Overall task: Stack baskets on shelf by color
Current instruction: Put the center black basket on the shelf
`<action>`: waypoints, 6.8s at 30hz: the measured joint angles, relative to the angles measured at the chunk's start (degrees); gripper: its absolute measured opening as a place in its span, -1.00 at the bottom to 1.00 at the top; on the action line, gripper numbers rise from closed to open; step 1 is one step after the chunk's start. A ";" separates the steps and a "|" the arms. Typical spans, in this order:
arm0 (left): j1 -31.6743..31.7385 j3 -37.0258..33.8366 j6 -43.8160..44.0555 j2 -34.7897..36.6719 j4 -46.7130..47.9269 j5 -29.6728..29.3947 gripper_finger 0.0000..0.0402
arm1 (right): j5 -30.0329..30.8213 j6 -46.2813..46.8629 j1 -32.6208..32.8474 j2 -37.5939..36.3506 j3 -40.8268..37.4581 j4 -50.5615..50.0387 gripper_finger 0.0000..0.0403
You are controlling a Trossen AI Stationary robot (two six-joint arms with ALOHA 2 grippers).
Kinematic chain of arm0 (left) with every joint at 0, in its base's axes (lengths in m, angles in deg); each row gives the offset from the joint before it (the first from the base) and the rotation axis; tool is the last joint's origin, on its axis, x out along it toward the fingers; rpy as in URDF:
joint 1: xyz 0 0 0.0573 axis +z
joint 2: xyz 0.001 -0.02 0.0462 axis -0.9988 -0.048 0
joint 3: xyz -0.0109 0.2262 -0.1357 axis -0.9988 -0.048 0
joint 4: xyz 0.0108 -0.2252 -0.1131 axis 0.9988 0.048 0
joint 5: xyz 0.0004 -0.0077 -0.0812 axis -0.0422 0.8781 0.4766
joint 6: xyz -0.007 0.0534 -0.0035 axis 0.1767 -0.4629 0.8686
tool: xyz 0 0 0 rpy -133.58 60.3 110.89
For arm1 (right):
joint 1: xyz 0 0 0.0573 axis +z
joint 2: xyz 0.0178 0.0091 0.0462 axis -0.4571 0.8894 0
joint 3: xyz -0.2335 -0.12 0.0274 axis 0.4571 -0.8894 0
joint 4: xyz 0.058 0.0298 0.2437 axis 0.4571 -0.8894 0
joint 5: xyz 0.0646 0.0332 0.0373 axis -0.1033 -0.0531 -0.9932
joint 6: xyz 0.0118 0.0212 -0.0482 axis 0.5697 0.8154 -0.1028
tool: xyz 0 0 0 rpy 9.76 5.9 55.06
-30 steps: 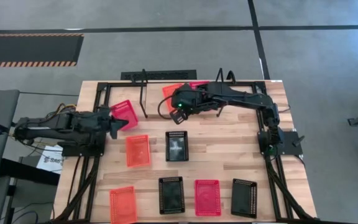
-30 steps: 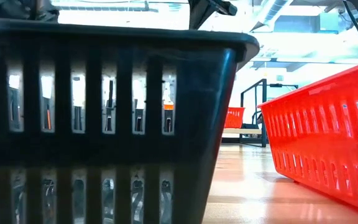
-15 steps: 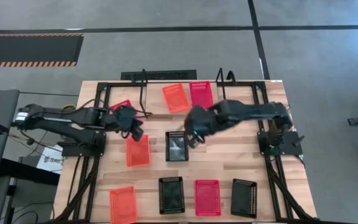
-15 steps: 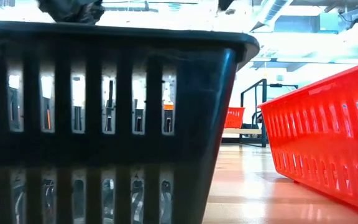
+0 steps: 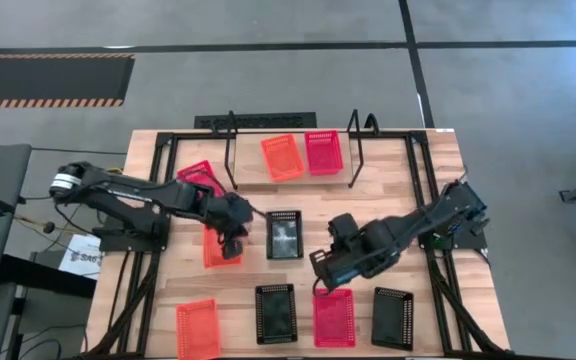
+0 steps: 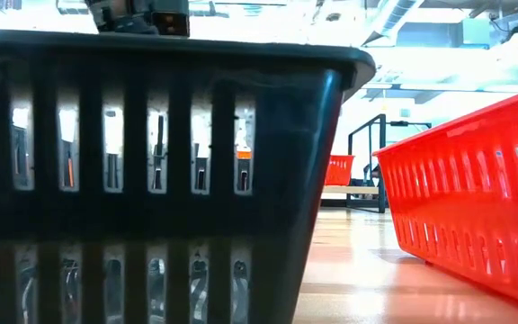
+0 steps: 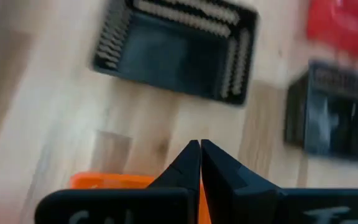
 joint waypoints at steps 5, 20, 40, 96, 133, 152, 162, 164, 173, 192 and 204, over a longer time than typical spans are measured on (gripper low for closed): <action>-4.01 0.00 -20.80 -3.79 1.15 2.18 -1.00 | 0.49 0.65 1.72 0.83 0.05 3.47 -0.99; -7.68 1.28 -50.65 -11.69 -12.11 -10.93 -0.99 | 10.02 -17.06 4.33 -0.32 7.50 7.77 -0.99; -7.04 3.72 -61.12 -17.09 -10.71 -17.72 -0.33 | 21.12 -57.85 5.71 -1.74 22.60 27.82 -0.98; -2.91 23.43 -66.04 -25.33 -3.87 -23.86 -1.00 | 20.99 -59.69 6.44 -2.13 22.48 33.09 -0.98; 1.81 36.79 18.27 -15.54 38.13 -37.87 -1.00 | 36.12 -35.68 2.55 -9.14 10.42 -2.73 -1.00; 0.97 36.79 13.22 -15.56 35.03 -34.43 -1.00 | 6.27 -52.66 -22.02 -9.12 -25.50 39.77 -1.00; 0.54 36.79 22.57 -15.58 34.43 -35.18 -1.00 | -12.82 -72.65 -37.43 -9.14 -25.48 51.20 -1.00; 0.67 36.79 26.98 -15.57 33.37 -36.26 -1.00 | -18.07 -76.60 -40.53 -9.01 -25.56 52.36 -1.00; 1.75 36.83 47.29 -18.58 31.09 -41.44 -1.00 | -31.76 -88.91 -49.05 -7.27 -25.41 50.04 -1.00; 10.01 37.36 50.28 -24.69 32.27 -36.43 -1.00 | -45.54 -92.62 -53.05 -3.15 -35.08 61.89 -1.00; 11.58 37.35 50.01 -24.72 32.10 -36.24 -1.00 | -38.61 -97.06 -53.50 -1.62 -35.09 64.93 -1.00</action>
